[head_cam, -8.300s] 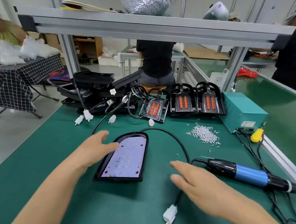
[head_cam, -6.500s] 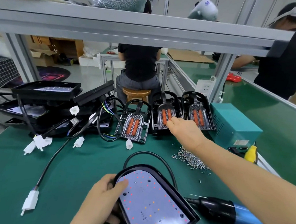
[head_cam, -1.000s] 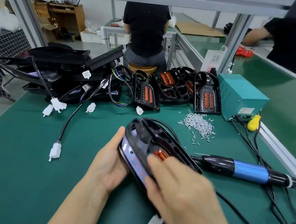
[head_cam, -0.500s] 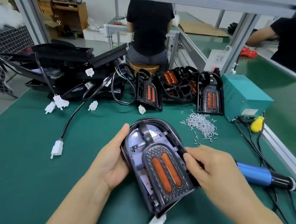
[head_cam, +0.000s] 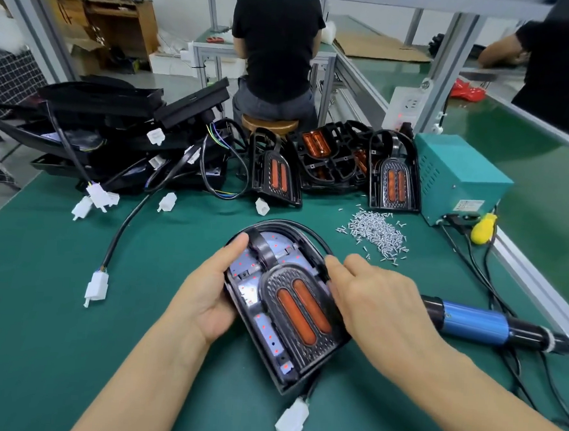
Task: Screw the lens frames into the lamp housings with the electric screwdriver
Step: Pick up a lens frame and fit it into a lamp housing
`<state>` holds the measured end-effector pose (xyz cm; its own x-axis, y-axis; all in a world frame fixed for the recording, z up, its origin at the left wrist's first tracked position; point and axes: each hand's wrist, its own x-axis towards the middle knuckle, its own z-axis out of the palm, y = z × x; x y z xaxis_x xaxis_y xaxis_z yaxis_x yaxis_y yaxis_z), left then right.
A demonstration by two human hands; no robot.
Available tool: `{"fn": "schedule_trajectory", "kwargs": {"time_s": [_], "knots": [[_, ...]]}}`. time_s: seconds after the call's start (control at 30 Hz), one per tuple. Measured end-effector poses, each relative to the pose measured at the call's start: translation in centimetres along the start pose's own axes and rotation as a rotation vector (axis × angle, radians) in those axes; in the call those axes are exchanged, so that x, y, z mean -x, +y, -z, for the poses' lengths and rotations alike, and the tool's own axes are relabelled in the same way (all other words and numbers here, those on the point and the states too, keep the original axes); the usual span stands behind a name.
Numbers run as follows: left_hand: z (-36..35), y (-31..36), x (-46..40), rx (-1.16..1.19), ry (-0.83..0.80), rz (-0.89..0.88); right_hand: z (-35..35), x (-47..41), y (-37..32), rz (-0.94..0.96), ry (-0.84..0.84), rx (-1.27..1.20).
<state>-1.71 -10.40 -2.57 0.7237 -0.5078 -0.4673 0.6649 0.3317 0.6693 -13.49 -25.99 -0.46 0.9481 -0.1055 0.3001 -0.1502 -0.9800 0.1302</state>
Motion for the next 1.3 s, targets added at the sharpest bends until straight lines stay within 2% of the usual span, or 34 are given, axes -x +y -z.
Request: {"fn": "schedule_trajectory", "kwargs": {"time_s": [0.1,0.17,0.3,0.33,0.4,0.47,0.57,0.6,0.7,0.8,0.9,1.07,1.23,1.3], "knots": [[-0.1,1.0,-1.0,0.028,0.032,-0.01,0.0,-1.7,0.2,0.03,-0.019,-0.102],[0.1,1.5,-1.6,0.041,0.037,0.0,-0.4,-3.0,0.8,-0.042,-0.081,-0.377],[0.3,1.9,-2.2,0.034,0.02,0.016,-1.3,-4.6,2.0,-0.358,-0.346,-1.13],[0.5,1.9,-2.3,0.029,0.011,0.017,-1.6,-4.6,2.4,-0.415,-0.435,-1.263],[0.8,2.0,-2.4,0.012,-0.019,0.028,-1.9,-4.6,2.9,-0.465,-0.574,-1.379],[0.8,2.1,-2.6,-0.011,-0.031,0.036,-2.1,-4.8,3.1,-0.501,-0.594,-1.387],[0.2,2.1,-2.9,-0.024,0.059,0.009,-2.2,-5.0,2.6,-0.504,-0.478,-1.365],[0.0,2.1,-3.0,-0.033,0.089,-0.004,-2.3,-5.0,2.2,-0.453,-0.41,-1.306],[-0.5,2.0,-3.2,-0.084,0.125,-0.021,-2.9,-4.3,1.1,-0.293,-0.225,-0.906],[-0.4,2.1,-3.3,-0.136,0.103,0.001,-3.3,-3.9,0.7,-0.287,-0.131,-0.844],[-0.4,2.2,-3.3,-0.237,0.069,-0.009,-3.4,-3.9,0.8,-0.296,-0.143,-0.877],[-0.4,2.0,-3.5,-0.257,0.098,-0.006,-1.8,-3.8,2.9,-0.259,-0.303,-0.989],[0.6,2.0,-3.3,-0.235,0.092,-0.024,-0.1,-1.1,8.4,-0.337,-0.288,-0.863],[0.9,2.1,-3.0,-0.191,0.074,-0.035,0.4,0.6,10.5,-0.313,-0.337,-0.807]]}}
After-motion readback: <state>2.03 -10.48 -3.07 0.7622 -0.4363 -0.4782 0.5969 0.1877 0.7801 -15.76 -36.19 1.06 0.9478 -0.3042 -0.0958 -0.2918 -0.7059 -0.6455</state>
